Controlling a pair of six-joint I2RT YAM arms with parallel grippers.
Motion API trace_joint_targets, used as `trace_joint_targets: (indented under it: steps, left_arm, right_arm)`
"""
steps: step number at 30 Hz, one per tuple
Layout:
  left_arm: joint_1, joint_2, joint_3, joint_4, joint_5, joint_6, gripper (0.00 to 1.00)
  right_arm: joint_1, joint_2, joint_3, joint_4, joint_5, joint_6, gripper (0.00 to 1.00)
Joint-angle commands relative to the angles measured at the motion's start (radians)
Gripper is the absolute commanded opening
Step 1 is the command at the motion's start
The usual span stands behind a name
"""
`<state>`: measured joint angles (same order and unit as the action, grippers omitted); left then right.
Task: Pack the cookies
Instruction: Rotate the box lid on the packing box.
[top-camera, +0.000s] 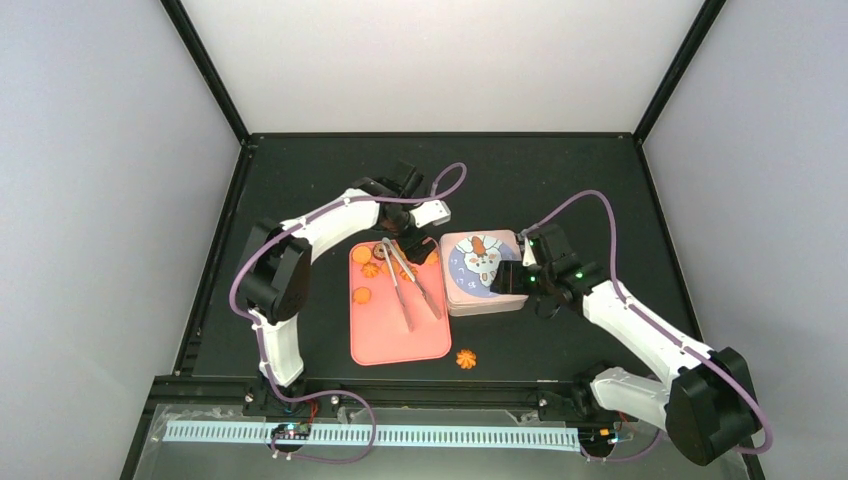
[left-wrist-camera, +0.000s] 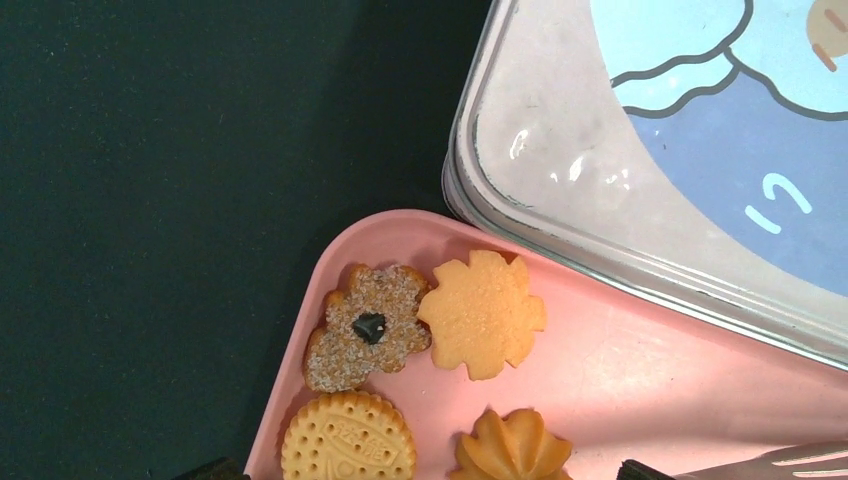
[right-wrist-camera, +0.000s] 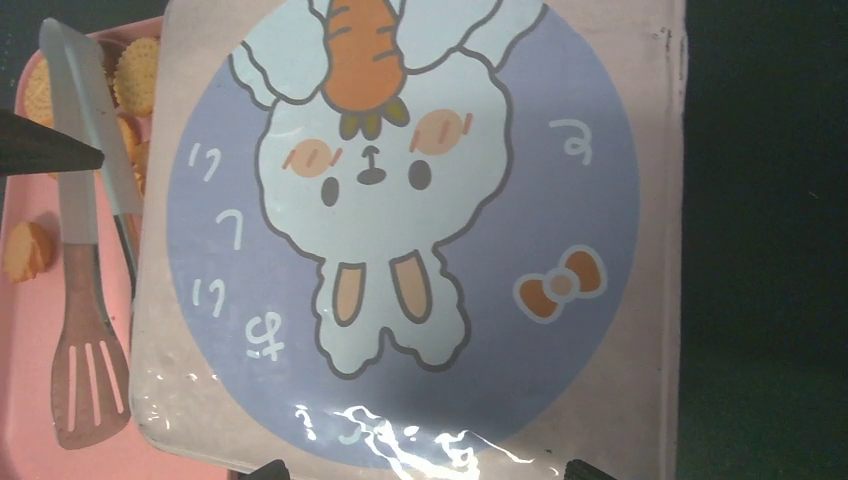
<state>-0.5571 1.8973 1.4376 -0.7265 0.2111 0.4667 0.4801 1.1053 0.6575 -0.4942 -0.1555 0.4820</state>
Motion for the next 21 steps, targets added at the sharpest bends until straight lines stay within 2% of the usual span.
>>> trace_joint_targets:
  steps: [1,12,21]
  left_arm:
    - [-0.011,-0.008,0.009,0.020,0.011,-0.009,0.98]
    - [-0.020,-0.021,0.073,-0.018,0.004,-0.010,0.98]
    - [-0.021,-0.057,0.175,-0.079,0.100,-0.042,0.98]
  right_arm:
    - [0.015,0.009,0.033,0.005,-0.004,0.011,0.73]
    - [0.015,0.055,-0.002,-0.019,0.094,-0.024,0.73]
    - [0.015,-0.032,0.160,-0.116,0.181,-0.060,0.73]
